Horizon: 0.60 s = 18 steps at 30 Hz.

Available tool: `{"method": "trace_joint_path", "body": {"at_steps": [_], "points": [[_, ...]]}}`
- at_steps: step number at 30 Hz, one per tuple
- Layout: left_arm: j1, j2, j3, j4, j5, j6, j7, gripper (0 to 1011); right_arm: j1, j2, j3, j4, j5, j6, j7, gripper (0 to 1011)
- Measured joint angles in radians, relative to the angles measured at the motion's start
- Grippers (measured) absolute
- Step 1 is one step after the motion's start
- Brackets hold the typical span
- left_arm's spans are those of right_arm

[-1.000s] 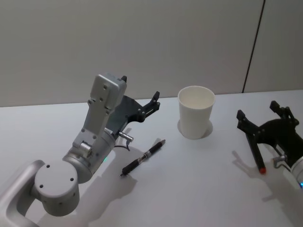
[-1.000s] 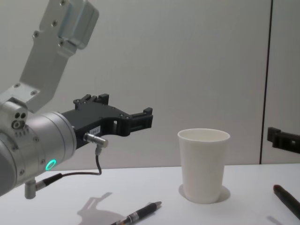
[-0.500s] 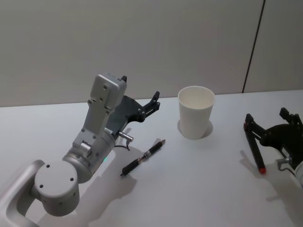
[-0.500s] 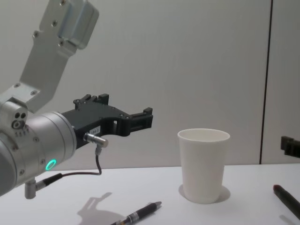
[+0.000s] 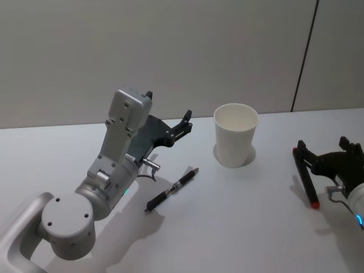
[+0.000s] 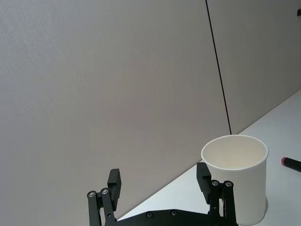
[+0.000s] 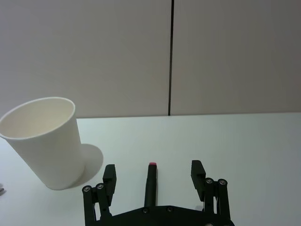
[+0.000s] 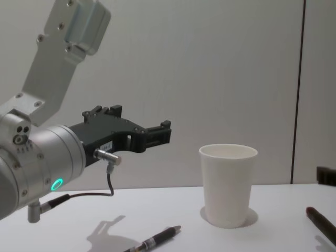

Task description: Place the pen into the pen holder.

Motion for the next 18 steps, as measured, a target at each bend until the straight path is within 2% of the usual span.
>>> {"method": "trace_joint_path", "body": {"at_steps": [10,18], "points": [[0.0,0.0,0.0,0.0,0.0,0.0,0.0,1001,0.025,-0.045,-0.013,0.019,-0.015,0.121,-0.049,1002],[0.0,0.0,0.0,0.0,0.0,0.0,0.0,1001,0.035,-0.069,-0.019,0.042,-0.027,0.179,-0.068,1001]]}}
